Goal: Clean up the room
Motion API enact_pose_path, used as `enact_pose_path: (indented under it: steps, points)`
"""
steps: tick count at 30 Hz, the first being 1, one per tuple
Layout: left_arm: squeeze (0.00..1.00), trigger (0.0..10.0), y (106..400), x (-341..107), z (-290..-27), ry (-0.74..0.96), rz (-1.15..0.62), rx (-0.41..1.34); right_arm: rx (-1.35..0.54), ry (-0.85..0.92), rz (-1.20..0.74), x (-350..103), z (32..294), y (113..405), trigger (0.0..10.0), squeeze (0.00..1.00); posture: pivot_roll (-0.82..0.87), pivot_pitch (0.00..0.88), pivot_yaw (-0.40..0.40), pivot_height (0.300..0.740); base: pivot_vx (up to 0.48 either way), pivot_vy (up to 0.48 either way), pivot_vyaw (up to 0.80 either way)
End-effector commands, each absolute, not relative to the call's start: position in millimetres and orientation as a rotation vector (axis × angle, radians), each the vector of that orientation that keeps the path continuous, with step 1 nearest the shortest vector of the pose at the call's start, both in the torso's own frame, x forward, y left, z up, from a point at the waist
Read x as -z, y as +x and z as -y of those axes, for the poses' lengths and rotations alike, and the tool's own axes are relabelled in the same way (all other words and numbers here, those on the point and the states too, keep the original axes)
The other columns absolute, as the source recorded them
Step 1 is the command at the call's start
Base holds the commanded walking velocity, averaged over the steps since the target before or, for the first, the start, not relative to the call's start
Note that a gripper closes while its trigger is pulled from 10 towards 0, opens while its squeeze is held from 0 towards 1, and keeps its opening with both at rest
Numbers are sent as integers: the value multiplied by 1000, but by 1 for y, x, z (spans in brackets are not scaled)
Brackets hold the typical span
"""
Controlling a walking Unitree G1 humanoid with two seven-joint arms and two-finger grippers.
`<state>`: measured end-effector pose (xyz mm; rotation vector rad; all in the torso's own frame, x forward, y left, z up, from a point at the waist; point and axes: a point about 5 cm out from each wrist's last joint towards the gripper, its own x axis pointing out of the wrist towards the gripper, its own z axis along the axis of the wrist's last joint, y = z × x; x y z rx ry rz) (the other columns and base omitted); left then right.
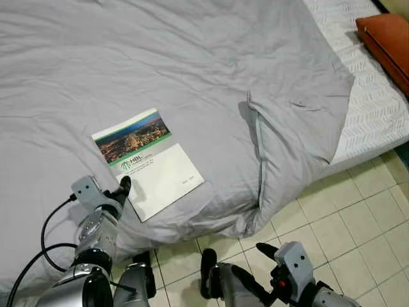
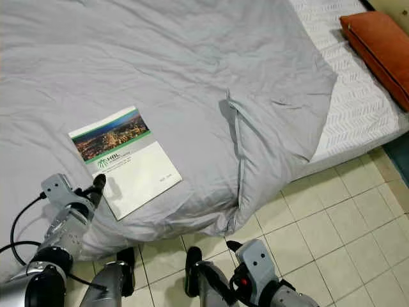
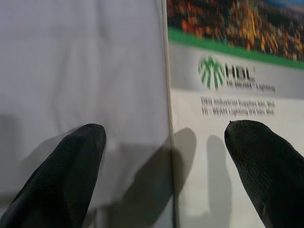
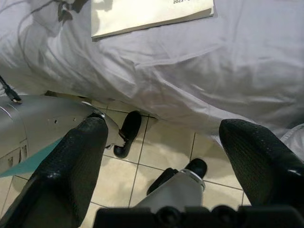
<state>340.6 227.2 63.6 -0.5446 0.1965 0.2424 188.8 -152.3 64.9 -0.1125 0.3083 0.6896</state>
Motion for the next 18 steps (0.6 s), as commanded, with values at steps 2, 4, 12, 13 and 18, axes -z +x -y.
enact_pose_path:
  steps: [2,4,12,13,18]
  points:
    - [0,10000,328,-42,-214,-612,-254,-217,-702,-267,-278,-58,157,186,10000,0,-233,588,-200,740,0,0,0]
    - [0,10000,332,-46,-208,-634,-232,-185,-666,-317,-239,-54,159,194,10000,0,-236,590,-191,740,0,0,0]
    - [0,10000,335,-48,-197,-588,-229,-121,-634,-399,-162,-50,151,217,10000,0,-215,600,-162,740,0,0,0]
    - [0,10000,332,-44,-197,-593,-245,-123,-642,-403,-136,-51,146,220,10000,0,-219,601,-160,740,0,0,0]
    - [0,10000,329,-40,-195,-628,-254,-124,-651,-403,-110,-50,140,219,10000,0,-226,606,-164,740,0,0,0]
